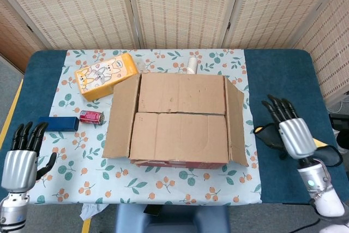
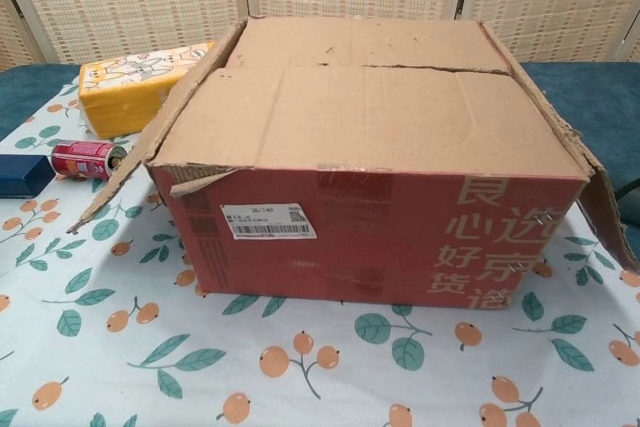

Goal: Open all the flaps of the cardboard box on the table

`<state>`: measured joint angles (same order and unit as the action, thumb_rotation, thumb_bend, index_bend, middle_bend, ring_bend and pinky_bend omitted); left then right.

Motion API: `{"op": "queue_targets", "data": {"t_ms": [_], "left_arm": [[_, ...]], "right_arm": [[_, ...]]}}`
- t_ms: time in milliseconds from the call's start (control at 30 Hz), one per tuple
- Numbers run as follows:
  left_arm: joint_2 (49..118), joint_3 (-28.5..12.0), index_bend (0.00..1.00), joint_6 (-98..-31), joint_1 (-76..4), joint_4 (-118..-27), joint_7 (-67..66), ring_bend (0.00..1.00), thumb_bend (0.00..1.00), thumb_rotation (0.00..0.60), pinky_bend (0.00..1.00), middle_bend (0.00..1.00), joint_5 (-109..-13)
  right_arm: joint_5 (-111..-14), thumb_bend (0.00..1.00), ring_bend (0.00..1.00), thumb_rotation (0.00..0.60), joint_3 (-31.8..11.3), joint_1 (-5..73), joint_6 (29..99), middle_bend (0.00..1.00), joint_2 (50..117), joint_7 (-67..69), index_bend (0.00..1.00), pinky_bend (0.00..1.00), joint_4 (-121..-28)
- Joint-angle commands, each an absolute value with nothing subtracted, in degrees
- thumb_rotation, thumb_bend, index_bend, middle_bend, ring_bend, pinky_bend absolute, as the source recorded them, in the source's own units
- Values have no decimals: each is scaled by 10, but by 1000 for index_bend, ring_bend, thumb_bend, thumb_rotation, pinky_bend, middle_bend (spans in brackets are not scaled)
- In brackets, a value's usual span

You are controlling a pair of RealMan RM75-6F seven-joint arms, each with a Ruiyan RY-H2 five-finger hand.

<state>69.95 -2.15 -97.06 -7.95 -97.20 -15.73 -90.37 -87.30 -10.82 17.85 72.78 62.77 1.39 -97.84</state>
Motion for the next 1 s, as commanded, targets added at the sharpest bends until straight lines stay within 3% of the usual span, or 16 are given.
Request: {"op": "queue_targets", "data": {"t_ms": [33,433,1000], "left_arm": [[710,-5,0,-991,-51,-926,-128,50,405,600,42,161,-914],[719,-14,0,-1009,-34,-881,-67,46,405,600,41,160,-926],[710,-29,0,-994,-30,-875,-31,43,405,600,41,160,-917]], "right_arm": [[-811,291,0,600,-144,252,643,0,642,-54,0,0,-1014],[-705,290,0,600,-178,367,569,0,750,-154,0,0,-970],[-690,291,0,600,-175,433,566,0,844,-168,0,0,-839]]}}
